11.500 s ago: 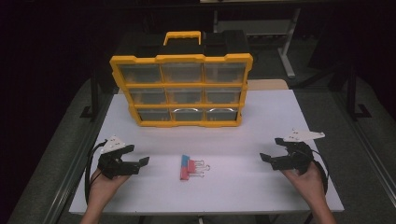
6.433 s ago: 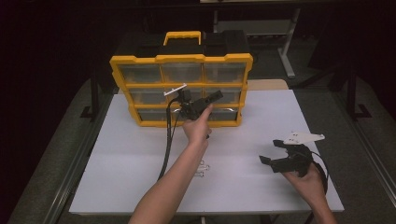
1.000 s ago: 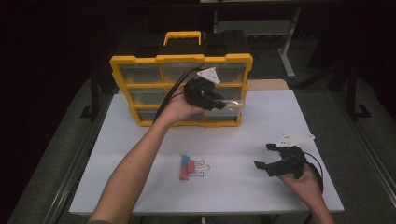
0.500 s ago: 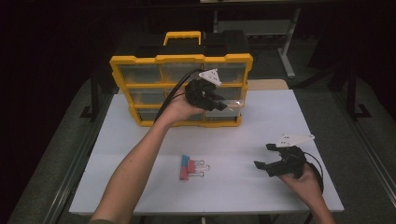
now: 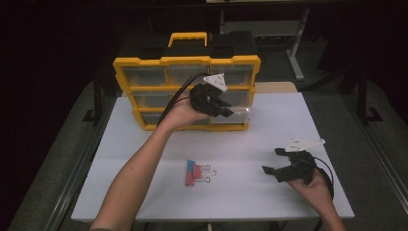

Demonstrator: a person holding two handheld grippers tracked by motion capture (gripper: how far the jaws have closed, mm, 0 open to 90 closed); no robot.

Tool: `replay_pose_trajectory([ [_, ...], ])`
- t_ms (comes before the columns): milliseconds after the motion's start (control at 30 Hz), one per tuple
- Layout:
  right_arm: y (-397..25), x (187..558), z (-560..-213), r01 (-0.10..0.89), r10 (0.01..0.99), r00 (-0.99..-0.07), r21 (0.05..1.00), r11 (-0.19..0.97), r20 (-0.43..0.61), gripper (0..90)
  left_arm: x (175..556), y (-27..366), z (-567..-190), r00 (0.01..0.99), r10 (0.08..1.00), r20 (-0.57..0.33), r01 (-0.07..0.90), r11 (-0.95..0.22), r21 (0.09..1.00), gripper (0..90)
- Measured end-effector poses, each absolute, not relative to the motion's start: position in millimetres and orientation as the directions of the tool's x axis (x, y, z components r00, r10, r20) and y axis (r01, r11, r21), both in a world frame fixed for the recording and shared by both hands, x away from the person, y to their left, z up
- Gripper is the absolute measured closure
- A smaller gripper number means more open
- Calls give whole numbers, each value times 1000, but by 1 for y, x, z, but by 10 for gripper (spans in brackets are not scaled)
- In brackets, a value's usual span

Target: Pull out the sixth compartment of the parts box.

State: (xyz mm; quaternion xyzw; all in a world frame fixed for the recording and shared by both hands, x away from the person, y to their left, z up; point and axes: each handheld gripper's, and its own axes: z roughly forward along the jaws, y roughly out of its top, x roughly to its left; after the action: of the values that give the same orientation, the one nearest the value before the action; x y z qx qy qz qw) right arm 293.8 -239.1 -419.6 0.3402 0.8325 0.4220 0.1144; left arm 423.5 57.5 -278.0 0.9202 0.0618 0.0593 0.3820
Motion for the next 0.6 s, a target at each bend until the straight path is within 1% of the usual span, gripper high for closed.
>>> replay_pose_trajectory([
  [600, -239, 293, -420, 469, 660, -745, 779, 418, 95, 140, 415, 62, -279, 991, 123, 55, 48, -701, 711, 721],
])
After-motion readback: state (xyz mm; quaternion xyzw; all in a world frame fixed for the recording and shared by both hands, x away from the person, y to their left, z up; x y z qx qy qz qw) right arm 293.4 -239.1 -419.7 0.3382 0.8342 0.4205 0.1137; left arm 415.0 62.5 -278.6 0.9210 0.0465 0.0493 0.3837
